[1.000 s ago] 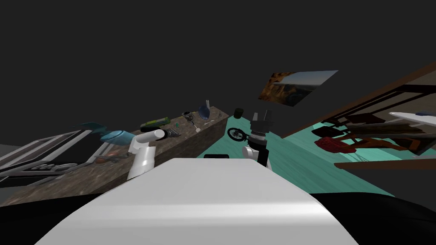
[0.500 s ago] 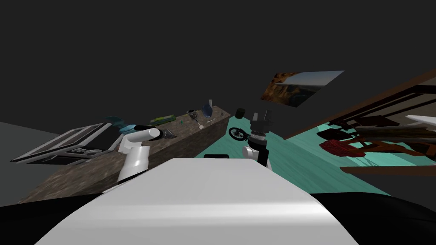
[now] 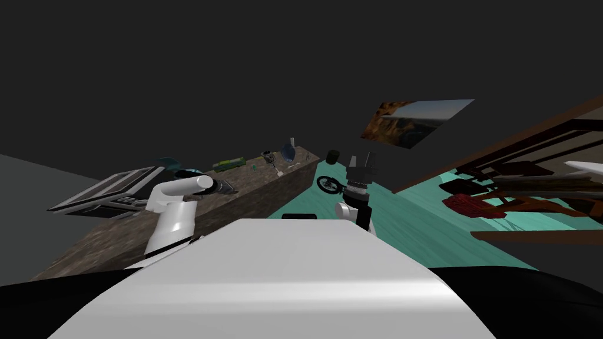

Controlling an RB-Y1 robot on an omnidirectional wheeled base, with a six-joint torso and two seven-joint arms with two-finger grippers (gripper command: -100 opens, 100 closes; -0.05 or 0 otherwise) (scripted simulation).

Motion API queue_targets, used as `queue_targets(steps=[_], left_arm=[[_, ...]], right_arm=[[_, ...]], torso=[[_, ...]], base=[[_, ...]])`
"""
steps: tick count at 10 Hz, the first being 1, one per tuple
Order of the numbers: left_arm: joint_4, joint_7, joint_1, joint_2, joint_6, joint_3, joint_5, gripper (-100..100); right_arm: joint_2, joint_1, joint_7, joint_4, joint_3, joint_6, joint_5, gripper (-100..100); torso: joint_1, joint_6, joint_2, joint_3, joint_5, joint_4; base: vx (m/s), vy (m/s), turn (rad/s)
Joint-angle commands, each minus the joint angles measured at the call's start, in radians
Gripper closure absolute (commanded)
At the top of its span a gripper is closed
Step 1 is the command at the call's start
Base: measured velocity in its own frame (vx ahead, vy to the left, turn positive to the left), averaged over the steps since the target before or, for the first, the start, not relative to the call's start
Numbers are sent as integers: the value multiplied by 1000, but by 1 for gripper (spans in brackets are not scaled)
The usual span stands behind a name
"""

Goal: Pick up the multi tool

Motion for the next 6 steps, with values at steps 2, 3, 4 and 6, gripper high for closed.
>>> queue_targets(steps=[2,3,4,6], left_arm=[[6,-8,6,40,68,10,2,-100],[7,-10,9,52,90,11,2,-100],[9,-12,13,62,110,13,3,-100],[12,-16,22,78,147,13,4,-100]], right_arm=[[0,0,0,0,0,0,0,0],[0,0,0,0,0,0,0,0],[0,0,0,0,0,0,0,0],[0,0,0,0,0,0,0,0]], torso=[[0,0,-1,-1,0,0],[-1,0,-3,-2,0,-1],[-2,1,-5,-3,0,-1],[-3,1,-8,-4,-1,-2]], base=[[-8,-12,-70],[27,-24,-113],[48,-31,-124],[76,-35,-169]])
